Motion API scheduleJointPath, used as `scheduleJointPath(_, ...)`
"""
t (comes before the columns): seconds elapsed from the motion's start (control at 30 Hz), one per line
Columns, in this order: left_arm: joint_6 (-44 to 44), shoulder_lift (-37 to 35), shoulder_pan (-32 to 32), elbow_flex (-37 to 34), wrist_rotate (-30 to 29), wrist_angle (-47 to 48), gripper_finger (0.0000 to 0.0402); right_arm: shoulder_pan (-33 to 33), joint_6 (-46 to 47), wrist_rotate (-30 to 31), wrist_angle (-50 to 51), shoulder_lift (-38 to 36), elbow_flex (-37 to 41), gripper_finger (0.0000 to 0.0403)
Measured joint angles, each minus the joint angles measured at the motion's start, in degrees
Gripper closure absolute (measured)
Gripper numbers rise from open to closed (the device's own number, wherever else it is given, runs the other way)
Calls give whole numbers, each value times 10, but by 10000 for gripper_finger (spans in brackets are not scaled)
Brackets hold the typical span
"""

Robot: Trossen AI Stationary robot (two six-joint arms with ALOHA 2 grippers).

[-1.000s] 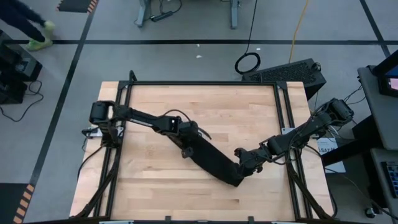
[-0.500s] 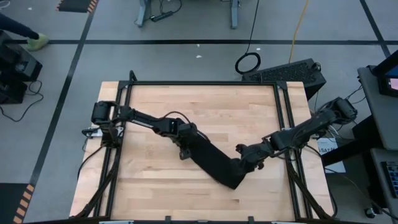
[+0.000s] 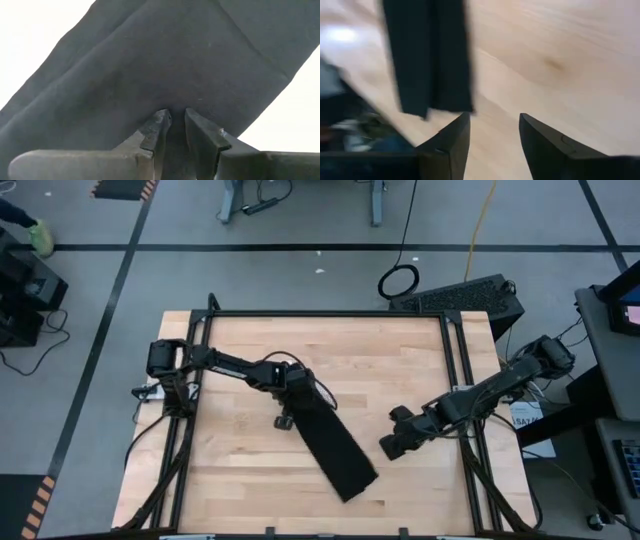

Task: Roll napkin
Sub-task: Fold the black napkin

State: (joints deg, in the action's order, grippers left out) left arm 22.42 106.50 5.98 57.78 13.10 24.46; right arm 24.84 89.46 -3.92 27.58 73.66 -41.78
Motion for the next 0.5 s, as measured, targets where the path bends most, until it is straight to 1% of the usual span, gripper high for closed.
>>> scheduleJointPath(0.07,64,1,10,3,11,10,320,-1,8,15,-70,22,0,254)
scheduleJointPath(0.13,108,2,19,14,11,22,320,-1,19,27,-150,52,0,263)
scheduleJointPath(0.23,124,4,27,45,-2,48,320,-1,25,25,-239,97,0,274)
scheduleJointPath(0.3,70,2,29,76,-29,88,320,-1,24,25,-293,124,0,281)
scheduleJointPath(0.37,-41,-2,29,114,-38,122,320,0,14,26,-337,144,0,287)
scheduleJointPath(0.43,-166,-12,19,142,-19,146,320,0,0,27,-365,162,-1,295)
scheduleJointPath(0.5,-269,-20,-4,151,18,138,320,0,-7,33,-371,178,0,305)
